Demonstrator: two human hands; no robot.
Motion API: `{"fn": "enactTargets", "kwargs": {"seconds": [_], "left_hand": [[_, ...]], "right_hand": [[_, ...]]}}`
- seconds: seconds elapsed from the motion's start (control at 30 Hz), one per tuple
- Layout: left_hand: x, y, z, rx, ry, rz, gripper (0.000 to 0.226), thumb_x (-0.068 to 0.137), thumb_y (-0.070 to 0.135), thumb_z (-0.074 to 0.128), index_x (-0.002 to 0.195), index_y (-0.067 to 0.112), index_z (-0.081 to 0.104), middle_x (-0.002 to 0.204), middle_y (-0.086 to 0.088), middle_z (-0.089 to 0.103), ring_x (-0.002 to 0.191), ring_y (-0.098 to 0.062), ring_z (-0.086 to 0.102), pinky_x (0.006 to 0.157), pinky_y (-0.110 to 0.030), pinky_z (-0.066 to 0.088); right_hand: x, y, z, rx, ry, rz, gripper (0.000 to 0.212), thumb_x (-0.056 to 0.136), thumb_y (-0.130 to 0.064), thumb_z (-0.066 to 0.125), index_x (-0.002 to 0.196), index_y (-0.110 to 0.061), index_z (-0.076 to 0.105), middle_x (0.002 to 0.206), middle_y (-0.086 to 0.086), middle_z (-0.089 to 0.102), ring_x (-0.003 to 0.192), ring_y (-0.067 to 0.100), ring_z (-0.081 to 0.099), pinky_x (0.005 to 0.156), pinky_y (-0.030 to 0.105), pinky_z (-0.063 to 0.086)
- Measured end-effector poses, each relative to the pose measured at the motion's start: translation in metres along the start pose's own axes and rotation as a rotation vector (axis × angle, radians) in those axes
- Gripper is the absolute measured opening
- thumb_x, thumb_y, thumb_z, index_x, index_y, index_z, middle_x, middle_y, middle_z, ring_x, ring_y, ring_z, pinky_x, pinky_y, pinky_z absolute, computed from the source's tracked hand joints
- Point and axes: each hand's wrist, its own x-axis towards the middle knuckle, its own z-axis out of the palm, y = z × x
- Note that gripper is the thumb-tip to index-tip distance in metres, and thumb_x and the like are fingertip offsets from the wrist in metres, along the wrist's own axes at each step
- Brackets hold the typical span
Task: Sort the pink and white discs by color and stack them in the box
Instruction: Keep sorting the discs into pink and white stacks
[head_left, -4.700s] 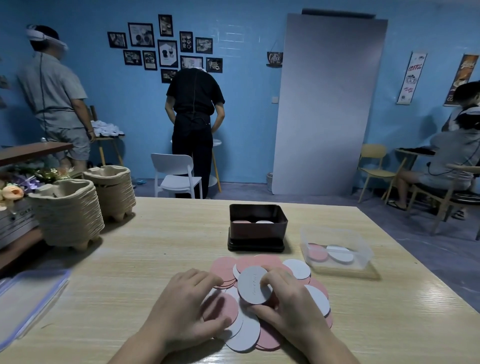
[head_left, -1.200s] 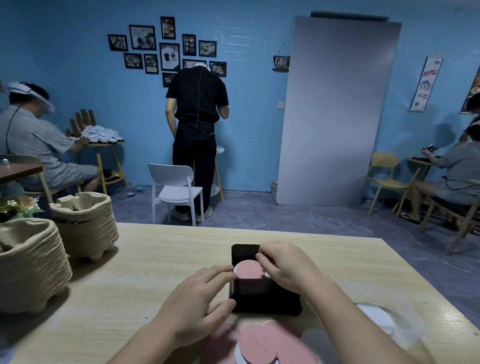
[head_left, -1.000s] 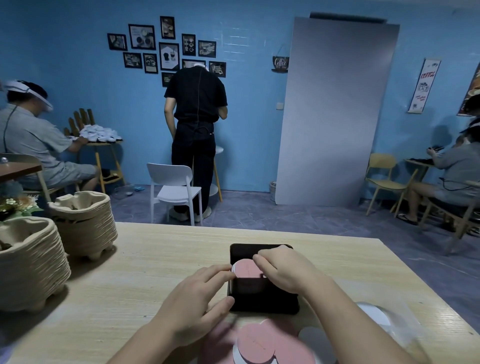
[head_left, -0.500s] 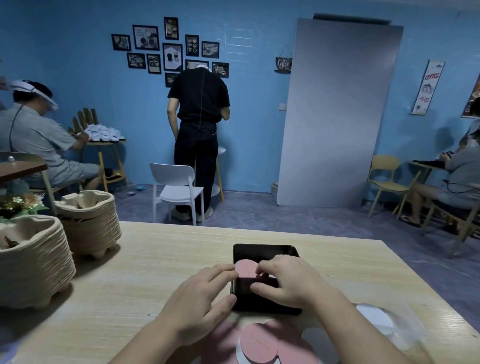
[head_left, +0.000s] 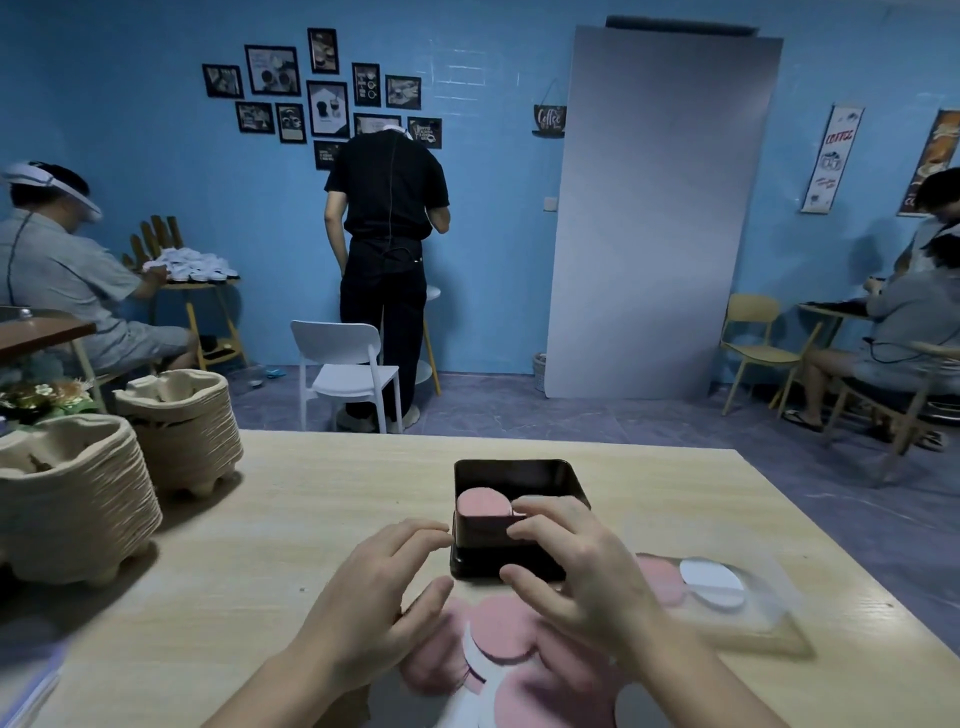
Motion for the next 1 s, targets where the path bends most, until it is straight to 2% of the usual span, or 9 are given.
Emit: {"fn": "enactTargets", "kwargs": {"seconds": [0.1, 0.2, 0.23, 0.37, 0.47, 0.6, 0.67, 0.8, 1.0], "left_hand": [[-0.023, 0.004, -0.001, 0.045, -0.007, 0.005, 0.020, 0.098, 0.040, 0.056, 0.114, 0.030, 0.062, 0.120, 0.022, 0.059, 0.113, -0.003, 0.057, 0.093, -0.030, 0.048], [-0.042, 0.004, -0.004, 0.076, -0.031, -0.019, 0.011, 0.096, 0.037, 0.058, 0.104, 0.031, 0.062, 0.105, 0.022, 0.060, 0.099, -0.004, 0.057, 0.084, -0.033, 0.051], [-0.048, 0.005, -0.004, 0.080, -0.034, -0.023, 0.009, 0.095, 0.036, 0.060, 0.102, 0.031, 0.062, 0.103, 0.021, 0.060, 0.096, -0.004, 0.057, 0.082, -0.034, 0.051], [-0.067, 0.018, -0.001, 0.086, -0.039, -0.019, 0.006, 0.094, 0.032, 0.062, 0.099, 0.030, 0.062, 0.100, 0.018, 0.060, 0.092, -0.007, 0.058, 0.079, -0.035, 0.051], [-0.075, 0.030, 0.004, 0.084, -0.056, -0.003, 0.007, 0.093, 0.033, 0.062, 0.097, 0.029, 0.060, 0.100, 0.018, 0.059, 0.091, -0.009, 0.057, 0.078, -0.034, 0.050], [-0.078, 0.037, 0.005, 0.101, -0.075, 0.002, 0.010, 0.090, 0.036, 0.063, 0.098, 0.031, 0.059, 0.102, 0.020, 0.058, 0.093, -0.007, 0.055, 0.080, -0.032, 0.048], [-0.080, 0.039, 0.003, 0.104, -0.076, -0.005, 0.011, 0.090, 0.038, 0.062, 0.098, 0.031, 0.060, 0.102, 0.020, 0.058, 0.093, -0.007, 0.055, 0.080, -0.031, 0.048], [-0.079, 0.041, 0.002, 0.093, -0.087, -0.022, 0.010, 0.090, 0.039, 0.062, 0.097, 0.032, 0.059, 0.099, 0.021, 0.057, 0.092, -0.005, 0.054, 0.080, -0.032, 0.049], [-0.073, 0.047, 0.003, 0.079, -0.108, 0.005, 0.011, 0.093, 0.041, 0.062, 0.101, 0.034, 0.060, 0.100, 0.023, 0.058, 0.093, -0.003, 0.054, 0.080, -0.030, 0.049]], "right_hand": [[-0.028, -0.011, -0.005, -0.001, -0.063, 0.020, 0.027, 0.091, -0.046, 0.067, 0.108, -0.026, 0.068, 0.129, -0.011, 0.060, 0.120, 0.007, 0.053, 0.097, 0.019, 0.042], [-0.049, -0.021, -0.007, -0.068, -0.132, 0.063, 0.021, 0.090, -0.048, 0.064, 0.102, -0.032, 0.066, 0.121, -0.018, 0.061, 0.112, 0.002, 0.054, 0.097, 0.007, 0.031], [-0.055, -0.024, -0.006, -0.086, -0.151, 0.079, 0.020, 0.090, -0.050, 0.062, 0.101, -0.033, 0.064, 0.118, -0.022, 0.060, 0.110, 0.000, 0.053, 0.095, 0.007, 0.032], [-0.073, -0.033, 0.000, -0.085, -0.184, 0.139, 0.020, 0.091, -0.052, 0.055, 0.099, -0.034, 0.060, 0.107, -0.021, 0.059, 0.104, 0.003, 0.052, 0.084, 0.028, 0.048], [-0.087, -0.041, 0.002, -0.054, -0.198, 0.112, 0.029, 0.090, -0.059, 0.058, 0.096, -0.031, 0.062, 0.100, -0.018, 0.061, 0.099, 0.006, 0.054, 0.084, 0.030, 0.048], [-0.098, -0.051, -0.003, -0.094, -0.284, 0.059, 0.050, 0.082, -0.077, 0.058, 0.099, -0.030, 0.062, 0.107, -0.016, 0.063, 0.109, 0.008, 0.053, 0.089, 0.027, 0.044], [-0.101, -0.051, -0.007, -0.075, -0.286, 0.077, 0.046, 0.082, -0.073, 0.060, 0.103, -0.033, 0.062, 0.112, -0.020, 0.062, 0.115, 0.004, 0.050, 0.093, 0.026, 0.043], [-0.098, -0.046, -0.009, -0.043, -0.298, 0.111, 0.040, 0.082, -0.065, 0.061, 0.112, -0.037, 0.061, 0.111, -0.025, 0.058, 0.110, -0.002, 0.044, 0.096, 0.027, 0.042], [-0.100, -0.037, -0.008, 0.012, -0.186, 0.172, 0.042, 0.079, -0.062, 0.070, 0.110, -0.035, 0.063, 0.121, -0.021, 0.063, 0.111, 0.002, 0.053, 0.093, 0.027, 0.046]]}}
